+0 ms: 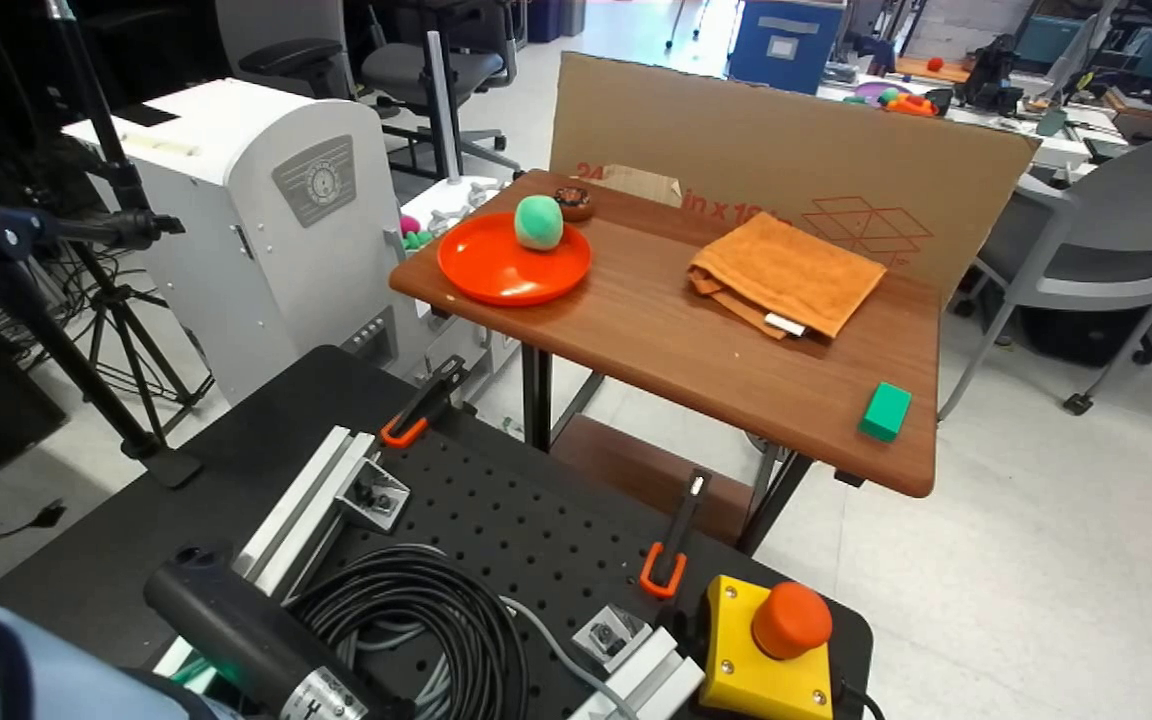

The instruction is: Move the orange and black object forward

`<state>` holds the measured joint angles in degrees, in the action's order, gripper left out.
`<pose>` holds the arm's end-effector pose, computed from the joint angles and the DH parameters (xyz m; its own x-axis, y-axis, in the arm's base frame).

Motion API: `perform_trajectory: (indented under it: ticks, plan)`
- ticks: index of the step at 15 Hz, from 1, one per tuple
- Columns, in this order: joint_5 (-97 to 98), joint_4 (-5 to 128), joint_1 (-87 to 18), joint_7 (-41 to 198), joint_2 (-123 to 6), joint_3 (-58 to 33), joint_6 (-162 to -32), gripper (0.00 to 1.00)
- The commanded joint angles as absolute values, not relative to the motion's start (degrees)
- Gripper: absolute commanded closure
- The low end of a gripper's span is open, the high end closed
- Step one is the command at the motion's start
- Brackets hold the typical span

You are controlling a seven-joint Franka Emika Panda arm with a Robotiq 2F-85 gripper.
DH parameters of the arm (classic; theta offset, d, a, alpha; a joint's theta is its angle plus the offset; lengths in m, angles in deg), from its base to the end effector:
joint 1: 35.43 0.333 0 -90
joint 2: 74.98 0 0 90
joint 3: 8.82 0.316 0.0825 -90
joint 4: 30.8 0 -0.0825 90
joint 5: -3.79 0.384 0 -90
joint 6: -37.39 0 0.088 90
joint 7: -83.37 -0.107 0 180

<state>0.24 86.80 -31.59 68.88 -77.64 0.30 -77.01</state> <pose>0.5248 0.1177 0.4574 1.0000 -0.0009 0.0053 -0.0012 -0.9979 0.0642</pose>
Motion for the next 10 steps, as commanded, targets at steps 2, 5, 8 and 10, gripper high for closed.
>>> perform_trajectory:
  ticks: [2, 5, 8, 10]
  plan:
    - [0.48, 74.27, -28.72, 69.1, -61.8, -0.08, -80.85, 0.0]
    - [0.1, 67.88, -27.04, 69.22, -53.56, -0.78, -81.72, 0.0]
    - [-0.31, 61.99, -25.67, 69.16, -46.64, -1.73, -80.19, 0.0]
    - [-0.65, 58.6, -24.81, 69.19, -42.61, -2.49, -78.87, 0.0]
